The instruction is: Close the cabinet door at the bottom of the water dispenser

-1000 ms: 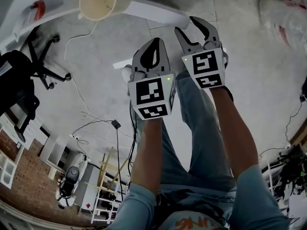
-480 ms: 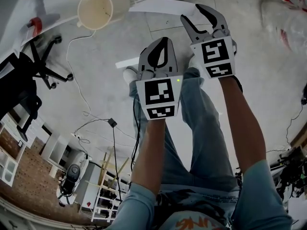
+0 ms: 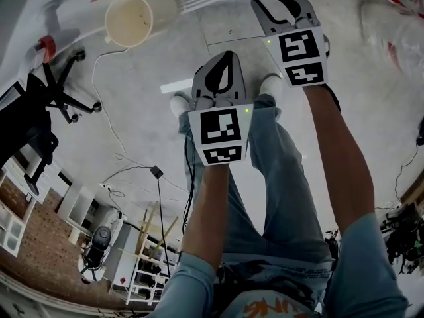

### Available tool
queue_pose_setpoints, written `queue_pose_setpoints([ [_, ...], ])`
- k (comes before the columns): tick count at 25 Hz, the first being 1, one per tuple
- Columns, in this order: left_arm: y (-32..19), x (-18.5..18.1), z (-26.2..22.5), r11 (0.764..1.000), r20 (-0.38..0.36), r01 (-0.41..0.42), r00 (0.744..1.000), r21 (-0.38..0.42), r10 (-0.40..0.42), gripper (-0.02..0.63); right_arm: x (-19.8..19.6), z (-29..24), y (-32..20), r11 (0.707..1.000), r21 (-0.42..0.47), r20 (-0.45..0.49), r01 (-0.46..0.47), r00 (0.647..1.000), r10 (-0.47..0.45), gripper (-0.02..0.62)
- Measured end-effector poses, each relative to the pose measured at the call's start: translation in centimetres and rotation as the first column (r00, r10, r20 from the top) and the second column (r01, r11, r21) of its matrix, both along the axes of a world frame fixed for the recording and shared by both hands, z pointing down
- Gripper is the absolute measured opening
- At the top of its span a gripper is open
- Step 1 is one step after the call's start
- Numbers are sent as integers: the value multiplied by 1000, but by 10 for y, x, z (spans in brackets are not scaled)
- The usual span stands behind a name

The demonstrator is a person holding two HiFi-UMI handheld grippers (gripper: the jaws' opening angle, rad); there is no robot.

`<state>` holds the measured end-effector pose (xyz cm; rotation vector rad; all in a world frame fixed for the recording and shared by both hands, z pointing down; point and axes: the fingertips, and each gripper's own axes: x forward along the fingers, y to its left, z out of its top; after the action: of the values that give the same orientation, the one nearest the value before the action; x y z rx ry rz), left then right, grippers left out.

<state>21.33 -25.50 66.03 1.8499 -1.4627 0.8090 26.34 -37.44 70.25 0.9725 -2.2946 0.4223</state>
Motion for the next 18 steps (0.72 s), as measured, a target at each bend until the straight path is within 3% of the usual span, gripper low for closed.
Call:
queue_pose_setpoints([
  [10, -2, -8, 0, 1000, 7, 13, 1000, 10, -13, 8, -7, 4, -25, 999, 18, -31, -39, 999, 39, 143],
  [14, -1, -5, -4, 1000, 8, 15, 1000, 16, -15, 8, 0, 3, -31, 998, 33, -110, -58, 992, 61, 101],
  [18, 4, -4, -8, 1000, 4, 19, 1000, 19, -19, 8, 8, 2, -20, 995, 5, -106, -99, 989, 99, 55],
])
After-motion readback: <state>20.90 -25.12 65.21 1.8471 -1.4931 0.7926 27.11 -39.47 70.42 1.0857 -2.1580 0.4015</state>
